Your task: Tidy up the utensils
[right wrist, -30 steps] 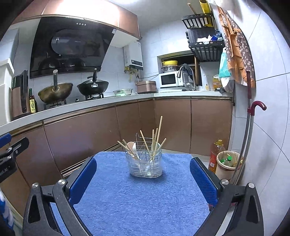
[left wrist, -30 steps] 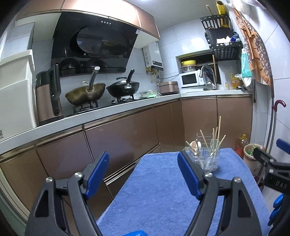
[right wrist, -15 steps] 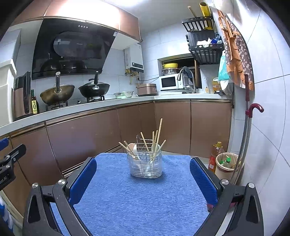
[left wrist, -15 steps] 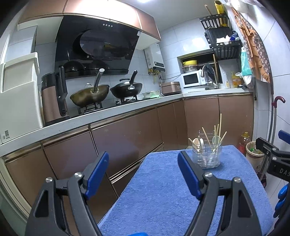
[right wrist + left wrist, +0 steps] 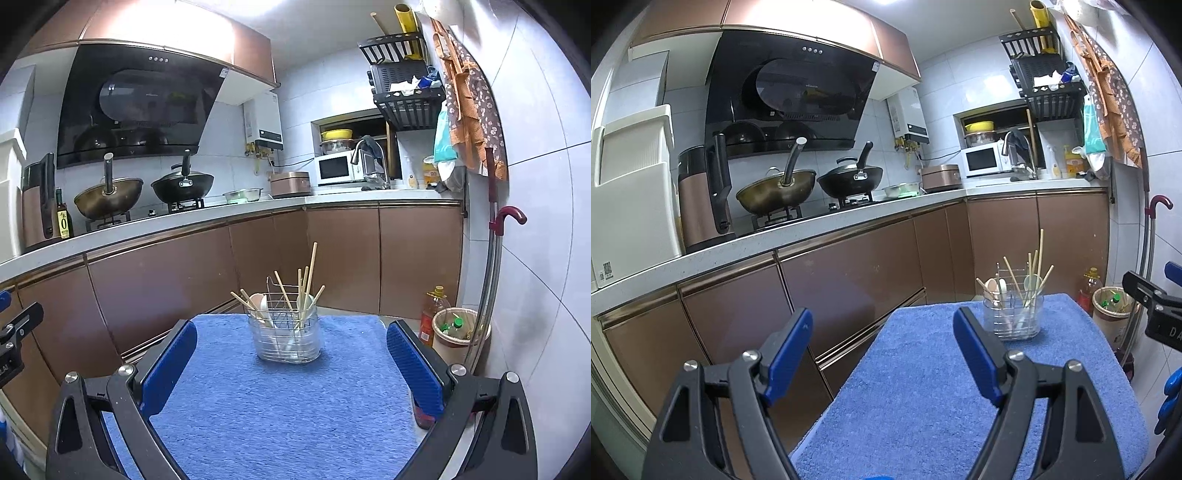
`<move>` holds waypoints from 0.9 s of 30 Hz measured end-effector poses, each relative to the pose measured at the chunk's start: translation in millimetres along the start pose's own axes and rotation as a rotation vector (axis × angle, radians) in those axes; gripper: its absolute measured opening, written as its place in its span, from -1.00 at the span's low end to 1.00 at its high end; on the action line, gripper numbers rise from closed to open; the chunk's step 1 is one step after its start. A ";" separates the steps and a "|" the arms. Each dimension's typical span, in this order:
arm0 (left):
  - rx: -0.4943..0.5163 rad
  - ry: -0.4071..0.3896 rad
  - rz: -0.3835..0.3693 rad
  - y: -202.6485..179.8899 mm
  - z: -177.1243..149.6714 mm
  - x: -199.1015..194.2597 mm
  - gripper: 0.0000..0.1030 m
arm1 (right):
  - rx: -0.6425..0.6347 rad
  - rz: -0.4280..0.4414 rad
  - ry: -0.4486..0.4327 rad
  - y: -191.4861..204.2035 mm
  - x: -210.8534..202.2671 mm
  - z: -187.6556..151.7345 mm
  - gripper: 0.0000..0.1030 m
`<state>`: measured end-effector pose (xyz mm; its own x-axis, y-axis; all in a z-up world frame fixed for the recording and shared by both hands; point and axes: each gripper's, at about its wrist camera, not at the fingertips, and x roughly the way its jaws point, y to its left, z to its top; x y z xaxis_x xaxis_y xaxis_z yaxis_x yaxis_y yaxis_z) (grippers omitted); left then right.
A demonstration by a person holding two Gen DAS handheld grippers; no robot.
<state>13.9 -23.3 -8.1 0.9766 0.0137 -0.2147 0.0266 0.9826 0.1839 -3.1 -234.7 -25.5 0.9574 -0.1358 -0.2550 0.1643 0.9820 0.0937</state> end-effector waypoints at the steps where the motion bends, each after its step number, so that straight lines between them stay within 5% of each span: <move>1: 0.000 0.000 0.001 -0.4 0.0 -0.3 0.50 | 0.002 -0.003 0.000 -0.5 0.0 0.0 1.00; 27: -0.015 0.012 0.004 6.6 -8.2 -0.7 0.51 | -0.007 0.000 0.006 1.8 -1.7 -0.9 1.00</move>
<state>11.6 -15.3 -14.6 0.9740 0.0196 -0.2257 0.0197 0.9851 0.1707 -4.6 -232.6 -25.7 0.9558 -0.1354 -0.2611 0.1630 0.9828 0.0871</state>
